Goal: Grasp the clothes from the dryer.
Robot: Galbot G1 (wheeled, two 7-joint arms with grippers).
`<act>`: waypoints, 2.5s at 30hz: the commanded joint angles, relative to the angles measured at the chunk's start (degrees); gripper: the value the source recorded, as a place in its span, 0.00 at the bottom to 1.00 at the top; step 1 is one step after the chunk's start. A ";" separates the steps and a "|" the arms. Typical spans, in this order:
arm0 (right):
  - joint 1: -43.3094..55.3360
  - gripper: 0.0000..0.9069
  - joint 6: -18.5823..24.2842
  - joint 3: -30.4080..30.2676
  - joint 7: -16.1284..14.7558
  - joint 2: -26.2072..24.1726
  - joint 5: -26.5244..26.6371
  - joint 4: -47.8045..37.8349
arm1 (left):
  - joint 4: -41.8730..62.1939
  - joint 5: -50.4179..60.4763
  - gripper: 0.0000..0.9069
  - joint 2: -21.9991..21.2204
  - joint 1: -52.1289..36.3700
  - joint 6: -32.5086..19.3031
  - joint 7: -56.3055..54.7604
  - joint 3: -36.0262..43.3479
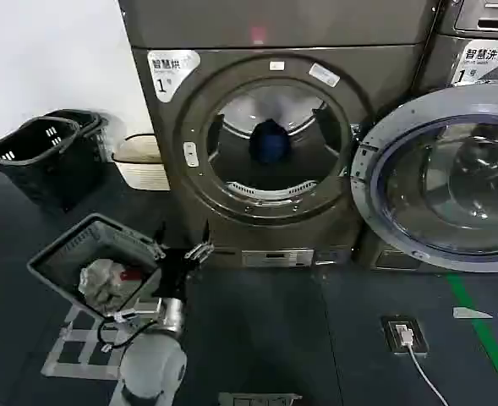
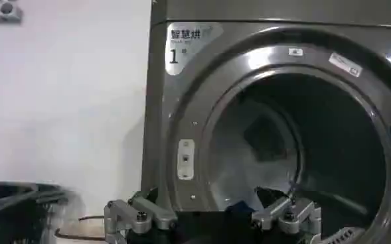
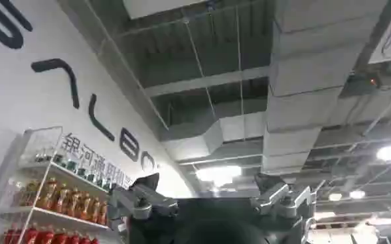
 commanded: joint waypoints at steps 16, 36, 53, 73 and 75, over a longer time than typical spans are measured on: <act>-0.32 1.00 3.73 0.41 -1.75 0.42 2.64 0.32 | -0.69 -0.08 1.00 0.25 0.04 0.32 0.43 -0.31; -0.36 1.00 3.85 0.68 -2.11 0.30 2.73 0.28 | -0.91 -0.45 1.00 0.01 -0.46 0.86 1.33 -0.85; -0.72 1.00 7.98 0.65 -1.61 0.58 4.72 0.30 | -0.16 -0.53 1.00 -0.24 -1.43 0.84 1.86 -0.54; -1.83 1.00 13.49 0.43 -2.67 1.30 5.83 0.26 | -0.56 -0.63 1.00 0.05 -1.79 0.41 2.49 -1.33; -2.17 1.00 13.81 0.61 -2.70 1.27 6.22 0.31 | -0.46 -0.77 1.00 0.20 -1.70 0.32 2.50 -1.39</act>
